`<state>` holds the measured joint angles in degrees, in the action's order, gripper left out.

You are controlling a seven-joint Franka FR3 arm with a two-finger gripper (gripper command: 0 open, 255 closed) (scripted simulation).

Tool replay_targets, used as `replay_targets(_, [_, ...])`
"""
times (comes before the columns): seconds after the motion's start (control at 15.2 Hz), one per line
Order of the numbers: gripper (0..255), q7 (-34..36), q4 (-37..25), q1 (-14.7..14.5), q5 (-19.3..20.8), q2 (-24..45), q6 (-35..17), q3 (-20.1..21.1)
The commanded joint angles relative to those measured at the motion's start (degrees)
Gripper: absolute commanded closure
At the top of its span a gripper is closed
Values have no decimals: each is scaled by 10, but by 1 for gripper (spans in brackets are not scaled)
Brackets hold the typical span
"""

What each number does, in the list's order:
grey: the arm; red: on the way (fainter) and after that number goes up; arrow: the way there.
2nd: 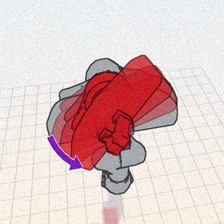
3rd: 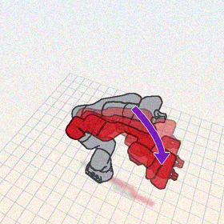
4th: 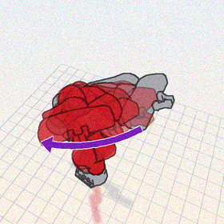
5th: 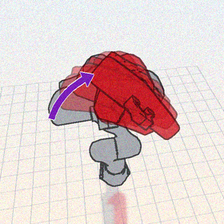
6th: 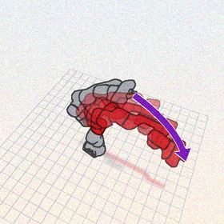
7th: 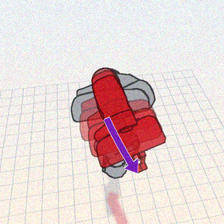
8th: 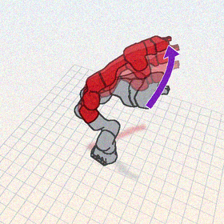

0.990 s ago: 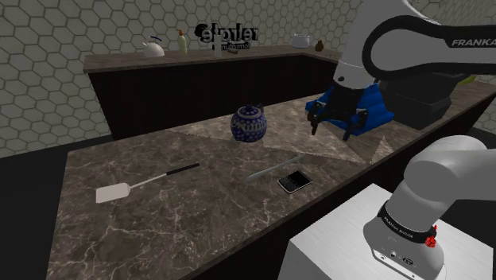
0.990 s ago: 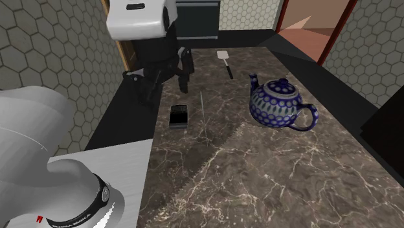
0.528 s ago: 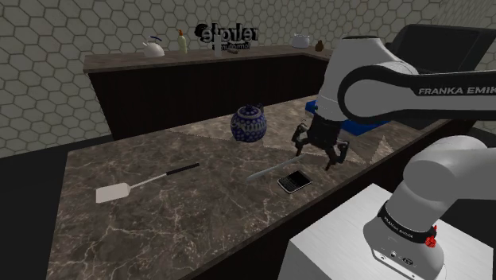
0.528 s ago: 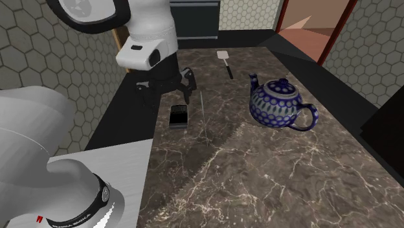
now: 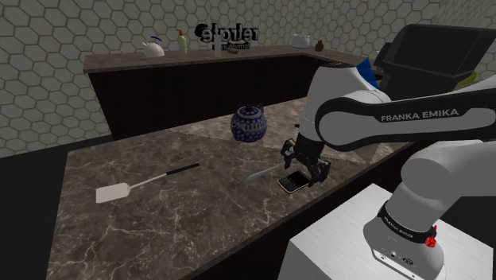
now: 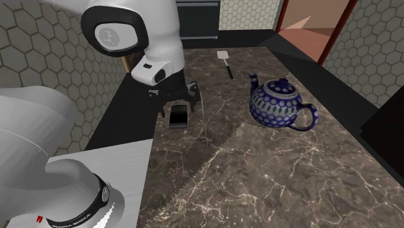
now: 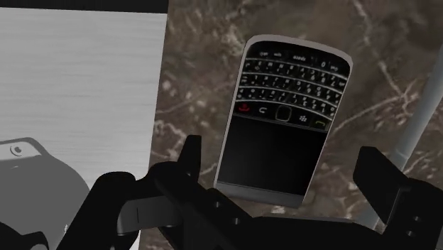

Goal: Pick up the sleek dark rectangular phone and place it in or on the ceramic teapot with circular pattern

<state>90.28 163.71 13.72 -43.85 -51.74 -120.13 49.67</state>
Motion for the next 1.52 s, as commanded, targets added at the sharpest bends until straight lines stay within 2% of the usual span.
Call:
replay_targets(0.0, [0,-3,9,1,-12,12,-21,14])
replay_targets(0.13, [0,-5,13,3,-21,25,-39,26])
replay_targets(0.59, [0,-5,13,3,-21,25,-38,26])
replay_targets(0.66, [255,-5,13,3,-21,25,-38,26])
replay_targets(1.25, [255,-5,13,4,-21,25,-39,26])
replay_targets(1.45, [255,-1,3,1,-4,4,-7,5])
